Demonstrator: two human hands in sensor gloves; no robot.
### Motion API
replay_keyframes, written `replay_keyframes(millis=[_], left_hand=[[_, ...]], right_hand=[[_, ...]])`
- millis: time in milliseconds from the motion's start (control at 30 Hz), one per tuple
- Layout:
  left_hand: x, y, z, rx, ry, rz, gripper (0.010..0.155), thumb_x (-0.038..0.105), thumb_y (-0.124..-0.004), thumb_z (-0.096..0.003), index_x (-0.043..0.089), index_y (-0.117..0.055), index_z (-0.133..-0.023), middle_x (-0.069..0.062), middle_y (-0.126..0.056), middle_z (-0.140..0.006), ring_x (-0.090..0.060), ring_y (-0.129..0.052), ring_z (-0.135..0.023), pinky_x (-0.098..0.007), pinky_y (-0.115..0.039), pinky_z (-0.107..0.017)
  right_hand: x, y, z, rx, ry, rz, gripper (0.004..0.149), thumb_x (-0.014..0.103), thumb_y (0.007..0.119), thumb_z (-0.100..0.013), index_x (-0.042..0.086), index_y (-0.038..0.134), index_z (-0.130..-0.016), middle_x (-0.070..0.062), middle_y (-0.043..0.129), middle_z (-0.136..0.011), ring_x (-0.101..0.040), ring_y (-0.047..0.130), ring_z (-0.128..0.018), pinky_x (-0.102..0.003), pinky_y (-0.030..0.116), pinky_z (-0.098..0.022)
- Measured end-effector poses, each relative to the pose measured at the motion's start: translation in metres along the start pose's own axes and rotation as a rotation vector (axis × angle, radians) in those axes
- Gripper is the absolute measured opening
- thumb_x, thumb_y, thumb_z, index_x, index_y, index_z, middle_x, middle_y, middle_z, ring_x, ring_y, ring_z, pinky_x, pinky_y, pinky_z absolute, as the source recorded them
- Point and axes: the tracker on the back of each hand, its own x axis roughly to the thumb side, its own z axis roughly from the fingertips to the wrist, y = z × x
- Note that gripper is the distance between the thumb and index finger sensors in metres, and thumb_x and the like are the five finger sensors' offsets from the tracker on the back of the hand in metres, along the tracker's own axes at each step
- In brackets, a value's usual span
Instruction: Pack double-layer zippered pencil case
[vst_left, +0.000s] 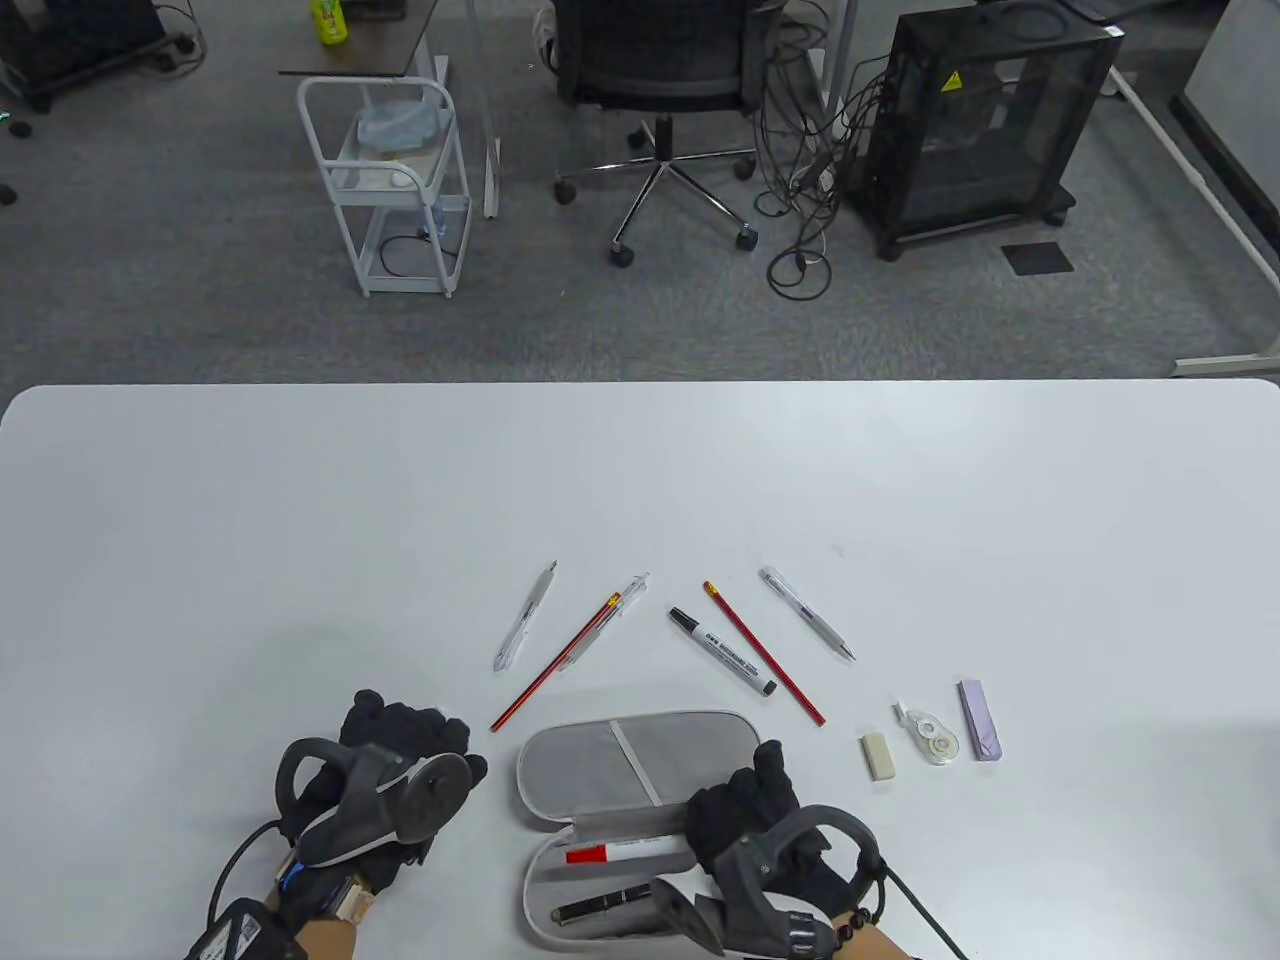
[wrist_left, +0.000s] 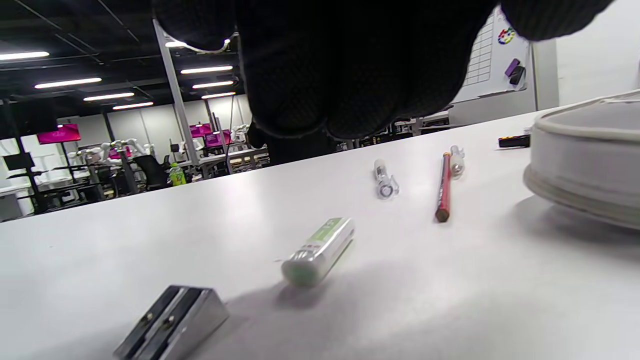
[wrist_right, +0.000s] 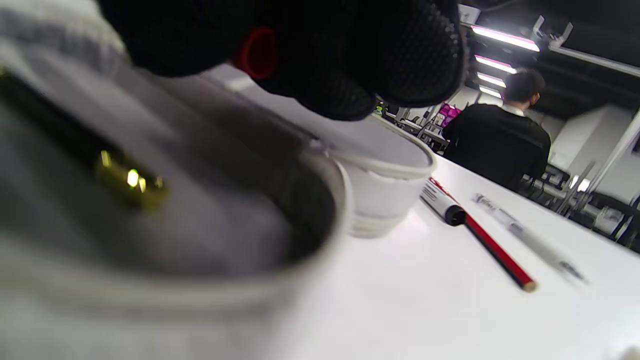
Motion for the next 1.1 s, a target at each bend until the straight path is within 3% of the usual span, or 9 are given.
replay_keyframes(millis=[133,300,433,567,800,867,967,1100], left_hand=[[-0.003,-0.006,-0.006,-0.021,0.042,-0.012,0.053,0.061,-0.064,-0.0446,0.028,-0.084,-0.081,0.001,-0.094,-0.083,-0.03,-0.095,-0.077,-0.055,-0.065,-0.069],[-0.008,-0.009,-0.014,-0.031,0.101,0.015,0.057,0.061,-0.057,-0.0449,0.028,-0.083,-0.082,0.001,-0.094,-0.084,-0.03,-0.095,-0.077,-0.056,-0.065,-0.069],[0.004,-0.004,-0.027,-0.061,0.091,-0.03,0.059,0.062,-0.055,-0.0451,0.027,-0.082,-0.084,0.0,-0.094,-0.085,-0.032,-0.094,-0.078,-0.057,-0.064,-0.069],[0.009,-0.001,-0.058,-0.088,0.142,-0.206,0.059,0.064,-0.057,-0.0448,0.028,-0.08,-0.086,0.0,-0.092,-0.088,-0.031,-0.093,-0.081,-0.057,-0.063,-0.07],[0.001,-0.025,-0.123,-0.286,0.367,-0.196,0.06,0.064,-0.059,-0.0441,0.028,-0.079,-0.087,-0.001,-0.091,-0.089,-0.033,-0.091,-0.082,-0.058,-0.061,-0.071],[0.002,-0.034,-0.135,-0.364,0.408,-0.232,0.06,0.065,-0.058,-0.0437,0.028,-0.078,-0.088,0.0,-0.09,-0.09,-0.032,-0.09,-0.083,-0.057,-0.06,-0.071],[0.01,-0.042,-0.148,-0.361,0.401,-0.189,0.062,0.065,-0.058,-0.043,0.028,-0.077,-0.089,-0.001,-0.089,-0.091,-0.032,-0.09,-0.084,-0.058,-0.06,-0.071],[0.015,-0.054,-0.159,-0.46,0.403,-0.223,0.063,0.065,-0.066,-0.041,0.027,-0.075,-0.09,-0.001,-0.087,-0.093,-0.033,-0.088,-0.087,-0.06,-0.057,-0.073]], right_hand=[[-0.01,0.012,-0.003,0.085,0.009,-0.104,0.06,0.047,0.084,-0.033,0.021,0.081,-0.086,-0.005,0.09,-0.079,-0.031,0.084,-0.075,-0.057,0.047,-0.069],[-0.025,0.009,-0.001,0.026,0.052,-0.186,0.062,0.049,0.083,-0.034,0.019,0.08,-0.088,-0.005,0.09,-0.08,-0.031,0.084,-0.074,-0.057,0.048,-0.069],[-0.029,0.007,-0.001,0.017,0.065,-0.201,0.061,0.049,0.081,-0.035,0.019,0.08,-0.088,-0.005,0.091,-0.08,-0.032,0.085,-0.075,-0.057,0.049,-0.069],[-0.037,0.004,0.002,-0.013,0.096,-0.227,0.06,0.05,0.078,-0.037,0.019,0.081,-0.088,-0.005,0.091,-0.08,-0.031,0.085,-0.074,-0.057,0.049,-0.069],[-0.056,0.004,0.008,-0.043,0.17,-0.283,0.06,0.052,0.076,-0.038,0.018,0.082,-0.087,-0.005,0.093,-0.076,-0.031,0.086,-0.072,-0.057,0.05,-0.069],[-0.062,0.005,0.009,-0.047,0.192,-0.293,0.06,0.052,0.076,-0.038,0.018,0.082,-0.087,-0.005,0.093,-0.076,-0.031,0.087,-0.071,-0.057,0.05,-0.069],[-0.068,0.008,0.01,-0.038,0.212,-0.314,0.06,0.052,0.076,-0.039,0.018,0.082,-0.087,-0.005,0.093,-0.076,-0.031,0.086,-0.071,-0.057,0.05,-0.069],[-0.072,0.011,0.009,-0.03,0.222,-0.339,0.06,0.052,0.076,-0.039,0.017,0.081,-0.088,-0.006,0.093,-0.076,-0.031,0.086,-0.071,-0.057,0.05,-0.069]])
